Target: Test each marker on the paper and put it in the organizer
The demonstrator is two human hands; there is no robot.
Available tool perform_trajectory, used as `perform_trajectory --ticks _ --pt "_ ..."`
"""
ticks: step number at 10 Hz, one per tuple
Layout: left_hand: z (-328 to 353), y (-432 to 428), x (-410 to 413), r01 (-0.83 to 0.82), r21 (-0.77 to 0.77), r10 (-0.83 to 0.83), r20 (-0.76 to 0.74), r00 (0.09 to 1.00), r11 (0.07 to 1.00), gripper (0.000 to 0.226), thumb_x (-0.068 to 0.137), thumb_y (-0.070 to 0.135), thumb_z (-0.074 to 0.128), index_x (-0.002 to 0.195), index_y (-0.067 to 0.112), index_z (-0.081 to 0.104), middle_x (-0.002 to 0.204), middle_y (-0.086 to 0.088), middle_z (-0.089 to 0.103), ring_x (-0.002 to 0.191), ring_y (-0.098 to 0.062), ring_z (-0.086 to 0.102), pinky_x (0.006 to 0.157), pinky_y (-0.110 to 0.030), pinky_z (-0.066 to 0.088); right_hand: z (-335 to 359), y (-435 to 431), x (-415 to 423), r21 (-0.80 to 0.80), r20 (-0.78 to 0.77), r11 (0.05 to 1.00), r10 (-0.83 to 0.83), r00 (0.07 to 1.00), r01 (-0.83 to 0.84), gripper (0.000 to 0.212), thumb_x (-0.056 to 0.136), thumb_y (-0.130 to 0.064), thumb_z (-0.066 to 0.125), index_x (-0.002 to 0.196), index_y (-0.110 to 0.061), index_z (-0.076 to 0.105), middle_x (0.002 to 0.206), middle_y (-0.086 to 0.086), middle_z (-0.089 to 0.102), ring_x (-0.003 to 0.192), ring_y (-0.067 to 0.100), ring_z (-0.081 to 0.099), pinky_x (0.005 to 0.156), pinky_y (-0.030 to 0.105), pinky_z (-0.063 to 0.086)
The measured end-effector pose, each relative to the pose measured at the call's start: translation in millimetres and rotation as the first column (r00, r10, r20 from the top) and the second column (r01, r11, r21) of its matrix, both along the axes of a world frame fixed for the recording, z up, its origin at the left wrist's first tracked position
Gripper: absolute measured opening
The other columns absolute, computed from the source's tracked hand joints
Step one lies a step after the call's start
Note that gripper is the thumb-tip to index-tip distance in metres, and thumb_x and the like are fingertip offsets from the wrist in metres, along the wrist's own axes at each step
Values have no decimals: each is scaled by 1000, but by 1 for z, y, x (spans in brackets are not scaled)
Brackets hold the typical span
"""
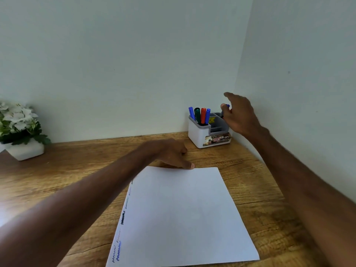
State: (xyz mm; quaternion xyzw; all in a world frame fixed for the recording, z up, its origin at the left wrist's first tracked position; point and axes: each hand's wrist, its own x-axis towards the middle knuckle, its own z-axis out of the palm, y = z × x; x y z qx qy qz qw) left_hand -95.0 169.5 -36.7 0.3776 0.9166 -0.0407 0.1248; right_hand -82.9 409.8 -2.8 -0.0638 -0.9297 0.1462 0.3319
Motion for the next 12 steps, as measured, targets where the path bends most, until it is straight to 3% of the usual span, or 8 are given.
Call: perform_trajectory --ticks 1,2,3,4,5,7,10,12 --pt "0 -4 -1 -17 39 16 11 1000 999 78 94 68 51 154 19 42 154 -3 47 139 -26 44 114 -43 38 1 -22 21 24 -251 991 131 959 -129 31 98 -13 60 128 -7 66 129 10 69 123 24 60 107 38 46" --pt "-1 -9 2 -42 88 40 22 999 995 79 92 68 53 154 21 43 159 -3 42 146 -26 37 118 -45 33 5 -54 56 -80 -251 937 312 916 -341 12 91 -9 70 101 -13 77 101 -3 75 87 -1 66 78 15 53" --pt "-4 -21 11 -27 164 23 27 999 986 66 93 66 54 144 24 52 147 -4 54 138 -28 48 113 -47 40 9 -80 95 -371 133 734 648 750 -569 10 90 -13 77 99 -16 79 97 -4 79 91 8 75 81 26 61" --pt "-10 -30 11 20 170 -14 -39 999 985 42 97 52 55 128 24 60 130 -5 64 116 -26 60 101 -47 49 -8 -102 123 -285 584 756 624 518 -589 39 85 -41 82 122 -36 71 130 -16 68 119 2 63 99 28 55" --pt "-12 -36 12 -34 205 52 -80 995 978 34 97 59 52 100 25 57 117 -8 64 99 -22 57 87 -40 49 -35 -123 146 -107 788 830 406 463 -547 83 78 -76 67 150 -57 31 164 -26 24 147 4 26 122 39 27" --pt "-7 -66 21 -73 315 135 -182 974 946 54 100 42 57 144 11 51 149 -11 52 138 -27 45 112 -43 41 -59 -169 181 86 726 922 202 658 -378 91 87 -87 32 161 -36 15 171 0 12 156 24 15 122 49 16" --pt "-17 -129 66 -53 538 239 -284 928 842 30 96 30 66 120 13 69 126 -5 69 120 -25 60 99 -37 48 -71 -242 190 399 514 916 -248 821 27 95 97 -75 14 133 0 58 139 25 49 125 38 46 103 45 38" --pt "-16 -150 111 7 606 287 -386 877 795 28 97 27 65 123 16 65 131 -1 65 124 -21 56 94 -39 52 -58 -237 197 117 453 990 -121 883 75 76 101 -67 32 131 -2 58 142 22 45 124 32 53 100 40 45"
